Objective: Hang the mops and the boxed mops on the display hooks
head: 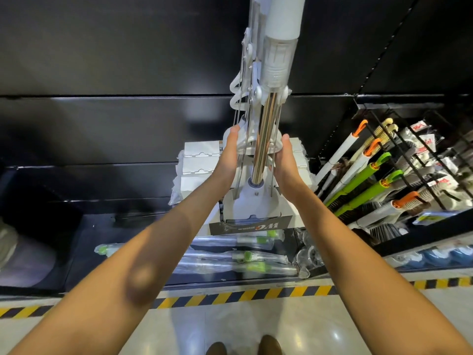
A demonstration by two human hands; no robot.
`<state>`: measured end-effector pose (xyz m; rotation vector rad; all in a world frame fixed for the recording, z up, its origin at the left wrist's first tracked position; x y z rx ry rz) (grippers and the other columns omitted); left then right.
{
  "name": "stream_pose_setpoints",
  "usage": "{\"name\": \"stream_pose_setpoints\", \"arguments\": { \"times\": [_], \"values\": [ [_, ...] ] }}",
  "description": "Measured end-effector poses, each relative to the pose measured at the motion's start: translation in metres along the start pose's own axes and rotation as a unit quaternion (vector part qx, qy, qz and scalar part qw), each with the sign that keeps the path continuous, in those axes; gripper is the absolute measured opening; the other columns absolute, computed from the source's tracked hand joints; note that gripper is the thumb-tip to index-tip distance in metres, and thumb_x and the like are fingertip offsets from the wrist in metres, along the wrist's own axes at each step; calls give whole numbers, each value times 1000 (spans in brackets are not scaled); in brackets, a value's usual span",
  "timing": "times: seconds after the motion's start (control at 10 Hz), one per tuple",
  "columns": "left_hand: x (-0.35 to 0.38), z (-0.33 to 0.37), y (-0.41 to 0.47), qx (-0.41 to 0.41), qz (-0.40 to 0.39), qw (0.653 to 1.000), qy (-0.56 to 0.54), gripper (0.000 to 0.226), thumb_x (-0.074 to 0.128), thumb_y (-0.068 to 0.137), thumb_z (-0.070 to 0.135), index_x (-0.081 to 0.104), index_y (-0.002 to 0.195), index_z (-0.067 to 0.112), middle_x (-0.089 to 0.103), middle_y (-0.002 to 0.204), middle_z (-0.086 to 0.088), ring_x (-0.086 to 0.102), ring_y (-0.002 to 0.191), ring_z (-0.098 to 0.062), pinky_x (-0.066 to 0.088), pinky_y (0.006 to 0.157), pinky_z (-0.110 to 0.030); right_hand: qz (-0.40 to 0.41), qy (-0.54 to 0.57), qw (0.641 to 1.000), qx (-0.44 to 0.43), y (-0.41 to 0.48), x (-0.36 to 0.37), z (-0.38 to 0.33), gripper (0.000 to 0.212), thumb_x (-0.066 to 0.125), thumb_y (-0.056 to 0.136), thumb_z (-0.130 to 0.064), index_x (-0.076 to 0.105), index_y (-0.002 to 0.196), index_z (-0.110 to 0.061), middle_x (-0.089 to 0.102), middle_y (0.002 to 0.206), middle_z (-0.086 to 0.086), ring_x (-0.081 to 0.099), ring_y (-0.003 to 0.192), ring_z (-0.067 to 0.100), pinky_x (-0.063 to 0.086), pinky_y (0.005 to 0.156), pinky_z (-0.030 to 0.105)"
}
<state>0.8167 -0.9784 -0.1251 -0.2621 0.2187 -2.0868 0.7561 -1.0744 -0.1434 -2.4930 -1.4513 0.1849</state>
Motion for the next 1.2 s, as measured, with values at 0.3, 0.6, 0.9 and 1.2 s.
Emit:
{"name": "stream_pose_setpoints", "arguments": {
  "times": [0.3, 0.6, 0.9, 1.2],
  "values": [
    [-21, -2, -12, 5, 44, 997, 58, 55, 18, 103, 47, 42, 144, 20, 46, 142, 4, 40, 133, -14, 25, 109, -32, 11, -49, 998, -25, -14, -12, -6, 55, 10, 103, -46, 47, 134, -21, 55, 125, -8, 47, 119, 9, 32, 105, 28],
    [-28, -33, -66, 46, -1, 970, 239, 38, 24, 104, 34, 51, 130, 29, 52, 127, 8, 43, 113, -7, 33, 89, -21, -8, -193, 979, -71, -56, -11, 7, 43, 28, 103, -38, 60, 112, -10, 64, 109, 0, 58, 102, 11, 48, 90, 24],
    [-39, -5, -94, 130, -2, 799, 587, 48, 41, 98, 39, 44, 141, 18, 50, 143, -5, 49, 128, -27, 39, 105, -38, 36, -552, 825, -115, -94, -12, -10, 46, 40, 100, -29, 42, 143, -13, 49, 143, 11, 47, 128, 30, 39, 100, 38],
    [-28, 54, -144, 201, 34, 597, 776, 44, 42, 94, 46, 55, 123, 15, 63, 116, -8, 57, 108, -29, 41, 90, -38, 67, -699, 692, -165, -148, -6, -57, 44, 42, 95, -38, 53, 128, -11, 62, 120, 13, 56, 110, 33, 45, 81, 38]
  ]
}}
Point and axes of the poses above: each hand's wrist, its own y-axis towards the middle knuckle, its own x-axis out of the palm, z = x × y, the point moved 9 cm from there along y, towards the middle knuckle
